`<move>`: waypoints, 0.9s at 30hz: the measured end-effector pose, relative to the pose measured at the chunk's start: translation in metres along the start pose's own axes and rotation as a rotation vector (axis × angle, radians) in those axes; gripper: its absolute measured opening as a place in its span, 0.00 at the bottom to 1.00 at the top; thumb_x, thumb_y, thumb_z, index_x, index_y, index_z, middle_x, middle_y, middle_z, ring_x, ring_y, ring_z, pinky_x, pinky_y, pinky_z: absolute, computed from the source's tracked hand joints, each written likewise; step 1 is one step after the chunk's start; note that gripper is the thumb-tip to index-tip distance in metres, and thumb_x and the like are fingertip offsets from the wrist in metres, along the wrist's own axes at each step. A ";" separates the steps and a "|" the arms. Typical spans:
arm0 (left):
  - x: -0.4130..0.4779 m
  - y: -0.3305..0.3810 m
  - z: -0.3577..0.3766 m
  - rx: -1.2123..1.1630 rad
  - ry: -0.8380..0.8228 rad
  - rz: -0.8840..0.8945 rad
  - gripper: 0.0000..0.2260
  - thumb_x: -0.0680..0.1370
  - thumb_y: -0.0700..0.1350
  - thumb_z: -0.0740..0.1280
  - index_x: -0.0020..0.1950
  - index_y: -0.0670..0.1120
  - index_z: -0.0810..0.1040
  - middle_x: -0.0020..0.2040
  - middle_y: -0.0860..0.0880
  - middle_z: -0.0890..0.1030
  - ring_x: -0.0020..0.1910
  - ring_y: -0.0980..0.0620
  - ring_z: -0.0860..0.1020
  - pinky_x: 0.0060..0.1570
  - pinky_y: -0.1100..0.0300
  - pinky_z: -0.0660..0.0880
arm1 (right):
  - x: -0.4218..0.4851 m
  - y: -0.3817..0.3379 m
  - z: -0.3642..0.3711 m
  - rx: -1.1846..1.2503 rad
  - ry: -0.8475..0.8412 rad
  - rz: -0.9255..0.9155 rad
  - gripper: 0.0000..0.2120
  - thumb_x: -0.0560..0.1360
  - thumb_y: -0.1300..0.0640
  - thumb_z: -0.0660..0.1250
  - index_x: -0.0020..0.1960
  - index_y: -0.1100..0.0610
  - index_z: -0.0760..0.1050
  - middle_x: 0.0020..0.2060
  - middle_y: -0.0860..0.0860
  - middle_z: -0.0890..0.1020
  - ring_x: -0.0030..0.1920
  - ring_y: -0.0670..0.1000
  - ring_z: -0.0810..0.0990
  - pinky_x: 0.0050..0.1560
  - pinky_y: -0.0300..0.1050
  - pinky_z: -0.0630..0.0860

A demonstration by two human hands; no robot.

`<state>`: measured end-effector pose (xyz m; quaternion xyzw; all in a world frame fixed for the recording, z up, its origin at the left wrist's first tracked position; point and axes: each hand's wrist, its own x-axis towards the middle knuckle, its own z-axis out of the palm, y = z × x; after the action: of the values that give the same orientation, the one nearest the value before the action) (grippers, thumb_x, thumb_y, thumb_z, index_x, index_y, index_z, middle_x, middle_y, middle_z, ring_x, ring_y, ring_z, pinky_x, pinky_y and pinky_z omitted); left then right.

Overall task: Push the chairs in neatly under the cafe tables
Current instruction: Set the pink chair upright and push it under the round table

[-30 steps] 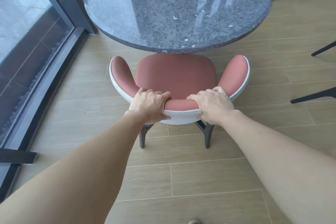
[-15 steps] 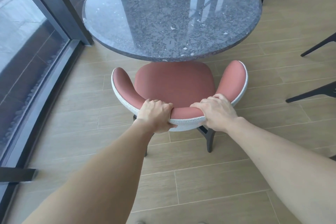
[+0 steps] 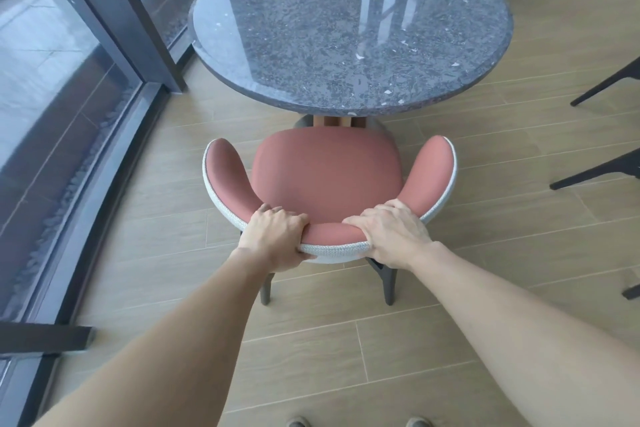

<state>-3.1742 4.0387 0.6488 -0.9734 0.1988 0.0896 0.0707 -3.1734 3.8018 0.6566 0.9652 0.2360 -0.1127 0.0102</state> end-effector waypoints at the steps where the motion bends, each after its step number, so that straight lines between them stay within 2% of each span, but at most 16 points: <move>1: -0.001 -0.003 0.001 -0.003 0.003 0.010 0.21 0.76 0.67 0.70 0.58 0.53 0.78 0.56 0.52 0.85 0.61 0.44 0.82 0.63 0.51 0.71 | 0.001 -0.002 0.000 -0.003 0.005 0.002 0.30 0.77 0.39 0.73 0.76 0.40 0.68 0.63 0.45 0.83 0.66 0.52 0.80 0.72 0.51 0.66; 5: 0.001 -0.008 0.001 -0.010 0.016 0.061 0.22 0.75 0.68 0.70 0.58 0.54 0.76 0.57 0.55 0.84 0.62 0.46 0.80 0.64 0.50 0.70 | 0.002 -0.005 -0.001 -0.045 0.022 0.002 0.29 0.77 0.38 0.73 0.75 0.42 0.70 0.60 0.46 0.84 0.62 0.54 0.82 0.68 0.52 0.71; 11: -0.001 0.011 0.001 -0.058 0.048 0.130 0.21 0.76 0.68 0.70 0.57 0.54 0.78 0.53 0.56 0.82 0.60 0.49 0.78 0.59 0.51 0.73 | -0.014 0.010 0.002 -0.092 0.002 0.025 0.29 0.77 0.39 0.73 0.75 0.39 0.70 0.53 0.50 0.87 0.55 0.60 0.86 0.51 0.50 0.76; 14: 0.002 0.038 -0.003 -0.087 0.071 0.141 0.21 0.76 0.68 0.70 0.59 0.54 0.79 0.54 0.56 0.82 0.61 0.50 0.77 0.58 0.52 0.73 | -0.031 0.028 0.002 -0.083 -0.004 0.063 0.30 0.77 0.40 0.73 0.77 0.37 0.69 0.53 0.52 0.87 0.55 0.61 0.85 0.49 0.49 0.73; 19: 0.010 0.077 -0.008 -0.111 0.071 0.138 0.19 0.77 0.67 0.70 0.58 0.54 0.79 0.54 0.56 0.82 0.61 0.50 0.77 0.58 0.51 0.74 | -0.055 0.058 0.006 -0.096 -0.004 0.084 0.30 0.77 0.41 0.74 0.77 0.36 0.69 0.57 0.53 0.87 0.58 0.61 0.85 0.54 0.51 0.76; 27: 0.028 0.128 -0.016 -0.110 0.082 0.131 0.21 0.77 0.67 0.70 0.61 0.53 0.79 0.57 0.56 0.82 0.63 0.49 0.77 0.57 0.52 0.72 | -0.079 0.105 0.009 -0.123 -0.019 0.080 0.33 0.77 0.41 0.73 0.79 0.35 0.66 0.60 0.50 0.86 0.61 0.59 0.84 0.56 0.51 0.77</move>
<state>-3.1978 3.9089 0.6456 -0.9635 0.2596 0.0652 0.0028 -3.1957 3.6722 0.6620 0.9703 0.2035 -0.1064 0.0761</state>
